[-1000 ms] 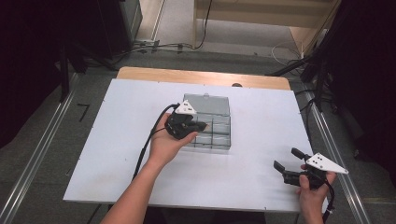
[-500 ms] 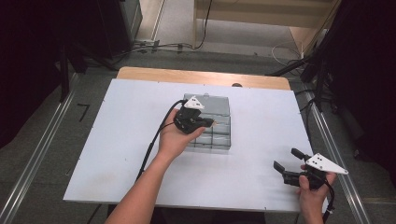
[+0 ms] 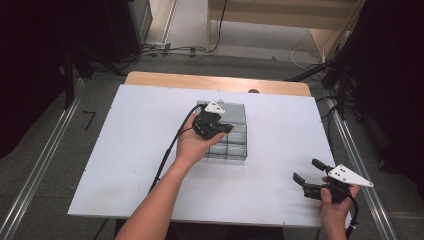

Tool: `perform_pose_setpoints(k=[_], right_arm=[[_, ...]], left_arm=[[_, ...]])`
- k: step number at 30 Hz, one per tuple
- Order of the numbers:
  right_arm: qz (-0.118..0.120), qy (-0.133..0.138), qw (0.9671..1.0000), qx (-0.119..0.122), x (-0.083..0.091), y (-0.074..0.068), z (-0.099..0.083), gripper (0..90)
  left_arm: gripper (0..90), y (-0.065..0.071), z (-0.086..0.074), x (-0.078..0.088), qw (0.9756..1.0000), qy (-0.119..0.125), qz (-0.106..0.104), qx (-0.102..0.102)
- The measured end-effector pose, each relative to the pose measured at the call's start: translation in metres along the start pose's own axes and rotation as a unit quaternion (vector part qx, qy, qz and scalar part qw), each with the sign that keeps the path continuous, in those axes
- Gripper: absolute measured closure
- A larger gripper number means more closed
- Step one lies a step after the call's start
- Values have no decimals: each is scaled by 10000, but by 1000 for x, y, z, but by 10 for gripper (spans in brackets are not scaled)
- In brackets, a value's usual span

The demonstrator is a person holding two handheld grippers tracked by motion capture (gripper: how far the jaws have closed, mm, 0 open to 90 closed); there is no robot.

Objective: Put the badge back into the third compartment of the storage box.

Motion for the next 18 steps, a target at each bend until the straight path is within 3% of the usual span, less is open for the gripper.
perform_pose_setpoints(k=[18], right_arm=[[18, 11, 10000, -6, 0, 0, 0, 59]], left_arm=[[898, -5, 3, -24, 9998, 6, 180, 128]])
Point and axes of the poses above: each handheld gripper's, and its own axes: x roughly backward along the jaws, z roughly out of its top, y roughly to its right, the point moved 4 cm from there along -x, roughly forward along the jaws, and after that the axes turned 3 degrees about -y, right-handed, at the moved point
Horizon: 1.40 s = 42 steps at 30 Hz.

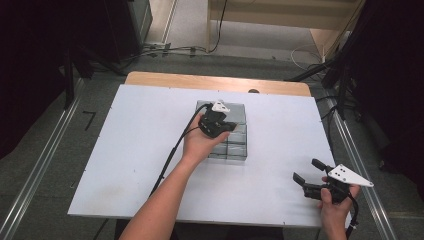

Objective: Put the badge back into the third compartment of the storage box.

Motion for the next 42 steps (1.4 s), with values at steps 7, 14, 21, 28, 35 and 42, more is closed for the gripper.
perform_pose_setpoints(k=[7, 14, 21, 28, 35, 42], right_arm=[[-1, -2, 10000, -1, 0, 0, 0, 59], [1, 0, 10000, 0, 0, 0, 0, 59], [-1, -4, 10000, 6, 0, 0, 0, 59], [-1, -7, 10000, 14, 0, 0, 0, 59], [-5, -12, 10000, 21, 0, 0, 0, 59], [-10, -15, 10000, 23, 0, 0, 0, 59]], left_arm=[[898, -3, -1, -9, 10000, -71, 39, 52], [897, -5, -4, -18, 9998, -143, 93, 120], [897, -4, -7, -25, 9994, -287, 170, 72], [889, -4, -11, -30, 9985, -524, 113, 129], [615, 0, -7, -22, 9986, -333, -152, 374], [315, 4, -6, -9, 9986, -33, -293, 443]])
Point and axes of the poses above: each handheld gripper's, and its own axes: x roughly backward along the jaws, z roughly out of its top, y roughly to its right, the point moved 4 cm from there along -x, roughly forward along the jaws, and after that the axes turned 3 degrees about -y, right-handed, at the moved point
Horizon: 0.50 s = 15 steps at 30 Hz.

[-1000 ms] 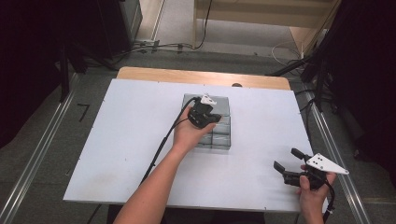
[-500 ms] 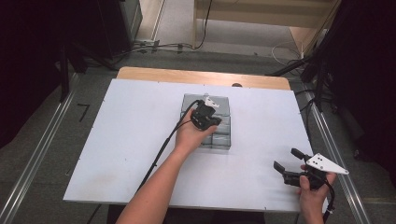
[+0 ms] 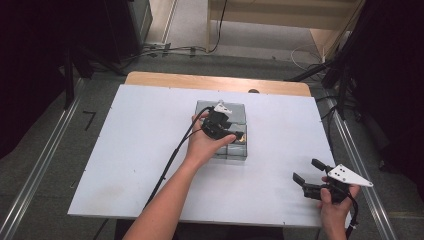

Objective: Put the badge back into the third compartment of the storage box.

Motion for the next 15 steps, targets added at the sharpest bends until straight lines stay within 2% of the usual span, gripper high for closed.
perform_pose_setpoints(k=[5, 8, 11, 15], right_arm=[[-10, -6, 10000, 11, 0, 0, 0, 59], [-8, -8, 10000, -4, 0, 0, 0, 59], [-9, -2, 10000, -21, 0, 0, 0, 59], [-19, -15, 10000, 18, -1, 0, 0, 59]], left_arm=[[111, 3, -2, 12, 9998, 199, -16, 9], [37, 4, -4, 20, 9996, 289, 2, -23], [32, 4, -6, 30, 9989, 477, 4, 13], [10, 3, -13, 41, 9983, 576, 31, -24]])
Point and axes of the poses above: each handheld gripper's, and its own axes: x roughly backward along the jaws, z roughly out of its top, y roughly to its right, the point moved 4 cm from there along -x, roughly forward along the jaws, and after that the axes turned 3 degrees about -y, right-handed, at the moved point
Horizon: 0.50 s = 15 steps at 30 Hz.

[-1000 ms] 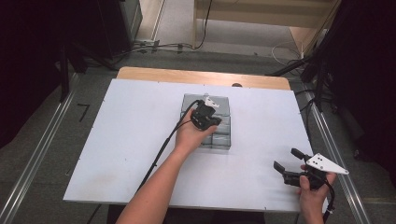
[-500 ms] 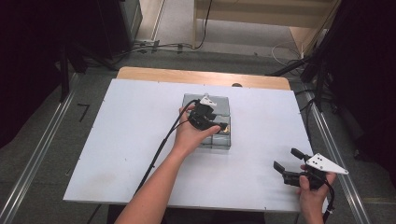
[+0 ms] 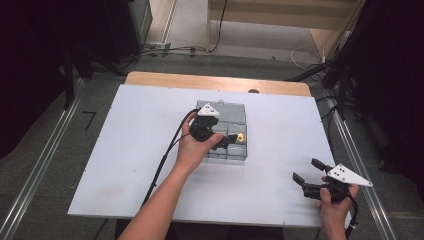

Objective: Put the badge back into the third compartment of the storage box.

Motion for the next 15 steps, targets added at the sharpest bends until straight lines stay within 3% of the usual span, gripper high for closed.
perform_pose_setpoints(k=[9, 15], right_arm=[[1, -39, 10000, -6, -1, 0, 0, 59], [-18, -46, 10000, -11, -1, 0, 0, 59]], left_arm=[[0, -6, -16, 29, 9994, 237, 239, -59], [0, -13, -25, 48, 9986, 419, 331, 4]])
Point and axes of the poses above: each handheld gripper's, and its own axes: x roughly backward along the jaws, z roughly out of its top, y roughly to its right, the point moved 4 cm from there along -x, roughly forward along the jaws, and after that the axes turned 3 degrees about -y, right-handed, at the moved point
